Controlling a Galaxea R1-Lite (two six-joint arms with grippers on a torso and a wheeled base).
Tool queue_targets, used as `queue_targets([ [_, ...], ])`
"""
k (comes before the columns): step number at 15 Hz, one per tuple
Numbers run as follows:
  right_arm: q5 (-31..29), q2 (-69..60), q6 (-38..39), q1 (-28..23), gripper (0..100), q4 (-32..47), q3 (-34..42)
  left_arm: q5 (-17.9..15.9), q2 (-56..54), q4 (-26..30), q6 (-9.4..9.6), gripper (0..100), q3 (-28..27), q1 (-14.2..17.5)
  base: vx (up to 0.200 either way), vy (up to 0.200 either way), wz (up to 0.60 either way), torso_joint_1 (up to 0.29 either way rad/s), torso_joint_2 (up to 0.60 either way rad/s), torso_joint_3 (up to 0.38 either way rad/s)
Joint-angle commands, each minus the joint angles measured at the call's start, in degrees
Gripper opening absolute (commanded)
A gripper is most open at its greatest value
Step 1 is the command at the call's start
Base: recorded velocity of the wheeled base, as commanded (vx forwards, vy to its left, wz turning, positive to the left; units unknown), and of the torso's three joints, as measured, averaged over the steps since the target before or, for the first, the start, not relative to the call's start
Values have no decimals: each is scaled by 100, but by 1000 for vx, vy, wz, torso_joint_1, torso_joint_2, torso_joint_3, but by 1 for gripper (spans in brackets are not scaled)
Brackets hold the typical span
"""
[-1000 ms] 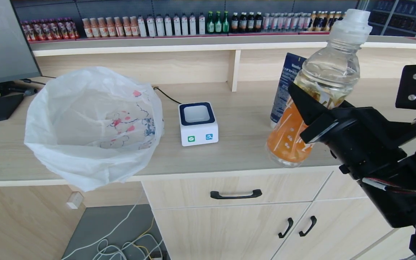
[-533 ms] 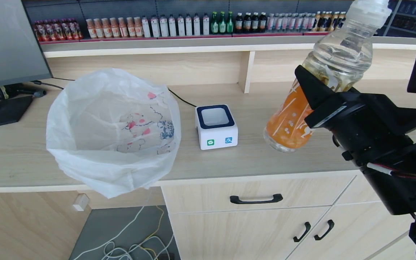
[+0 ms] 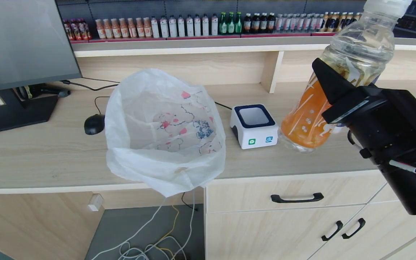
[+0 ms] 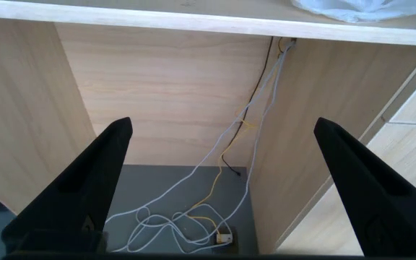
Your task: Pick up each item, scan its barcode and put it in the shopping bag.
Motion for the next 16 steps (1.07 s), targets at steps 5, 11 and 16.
queue_targets([
  [5, 18, 98, 5, 8, 0, 3, -95, 0, -2, 0, 23, 100, 0, 5, 0, 0, 0, 0, 0, 0],
  [11, 27, 54, 234, 8, 0, 3, -59, 0, -2, 0, 23, 100, 0, -4, 0, 0, 0, 0, 0, 0],
  [16, -192, 818, 1552, -18, 0, 3, -1237, 0, -2, 0, 23, 100, 0, -4, 0, 0, 0, 0, 0, 0],
])
